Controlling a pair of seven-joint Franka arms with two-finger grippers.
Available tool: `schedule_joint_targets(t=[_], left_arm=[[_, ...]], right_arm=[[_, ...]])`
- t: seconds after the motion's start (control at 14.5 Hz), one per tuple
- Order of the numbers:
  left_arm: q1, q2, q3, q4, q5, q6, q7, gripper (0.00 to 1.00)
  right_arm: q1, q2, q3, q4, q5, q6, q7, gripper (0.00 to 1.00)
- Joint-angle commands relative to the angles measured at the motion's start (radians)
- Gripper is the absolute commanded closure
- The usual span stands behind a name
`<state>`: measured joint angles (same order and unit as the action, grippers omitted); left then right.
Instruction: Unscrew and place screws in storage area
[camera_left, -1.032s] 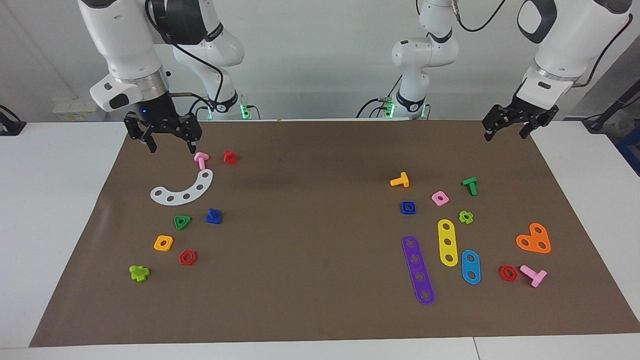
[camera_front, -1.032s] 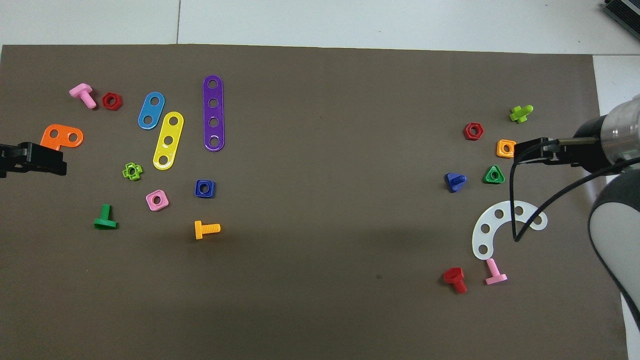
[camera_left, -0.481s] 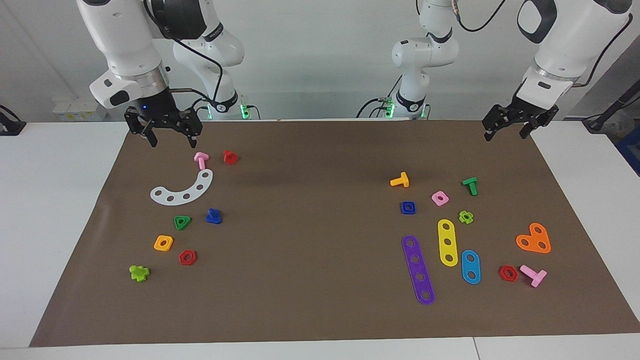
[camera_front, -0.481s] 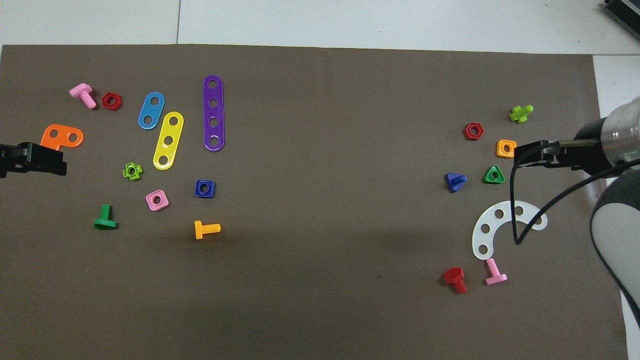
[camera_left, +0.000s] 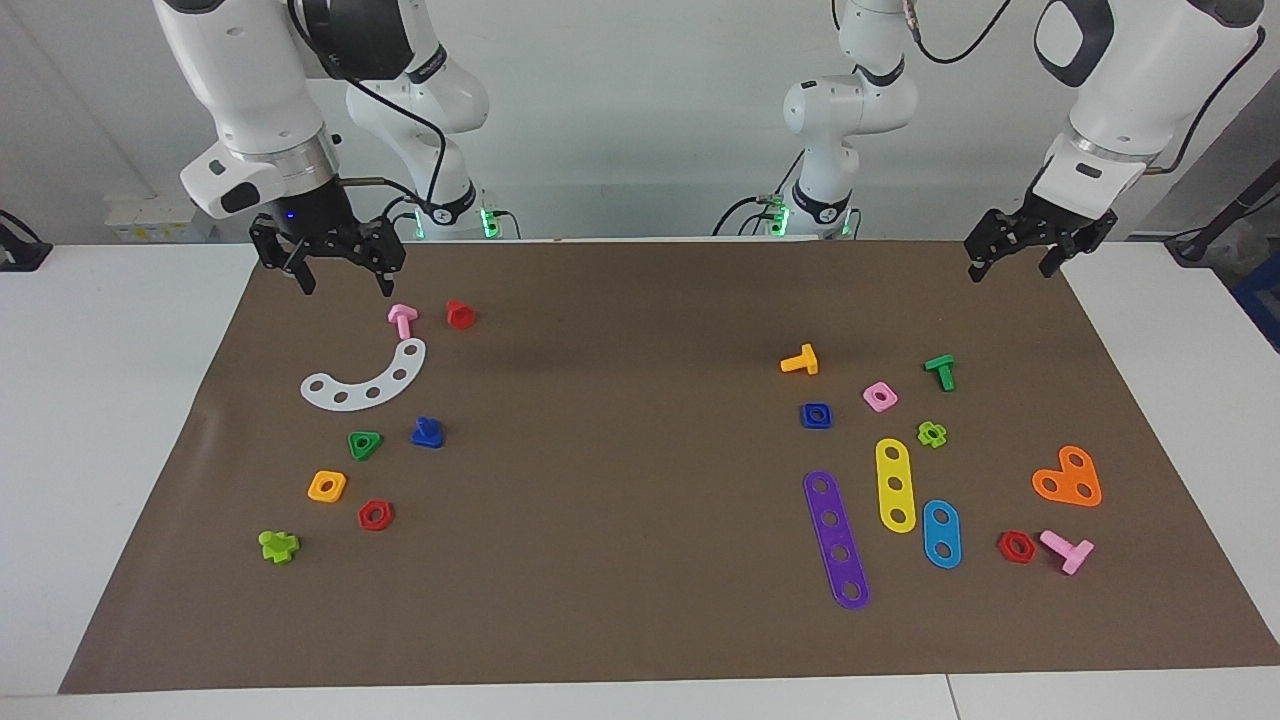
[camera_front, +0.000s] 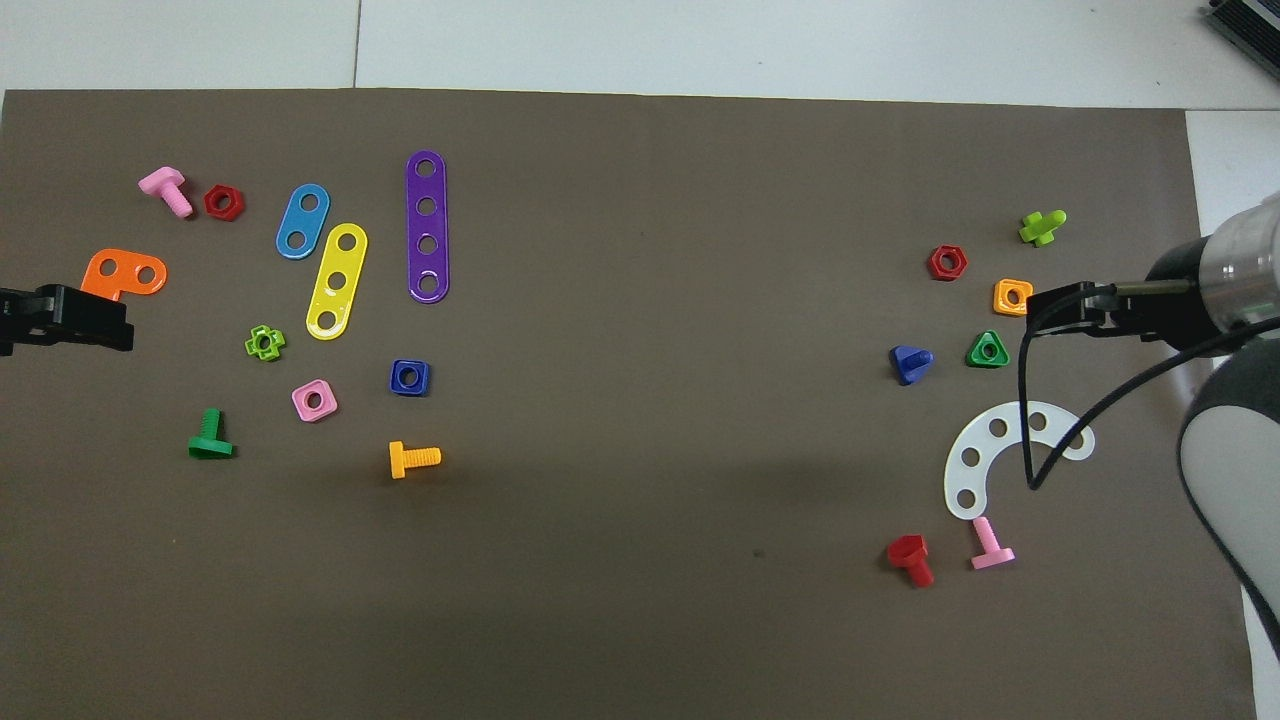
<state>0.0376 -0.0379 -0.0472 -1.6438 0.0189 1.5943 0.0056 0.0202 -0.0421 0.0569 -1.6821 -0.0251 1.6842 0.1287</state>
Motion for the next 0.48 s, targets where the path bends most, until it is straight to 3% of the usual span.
schedule_joint_targets(t=[0.0, 0.41], left_arm=[[0.007, -0.028, -0.006, -0.033, 0.018, 0.012, -0.01, 0.0], [0.007, -0.028, -0.006, -0.033, 0.018, 0.012, -0.01, 0.0]], right_arm=[[-0.008, -0.022, 0.006, -0.03, 0.025, -0.011, -0.014, 0.0], [-0.002, -0.033, 0.006, -0.047, 0.025, -0.018, -0.012, 0.0]])
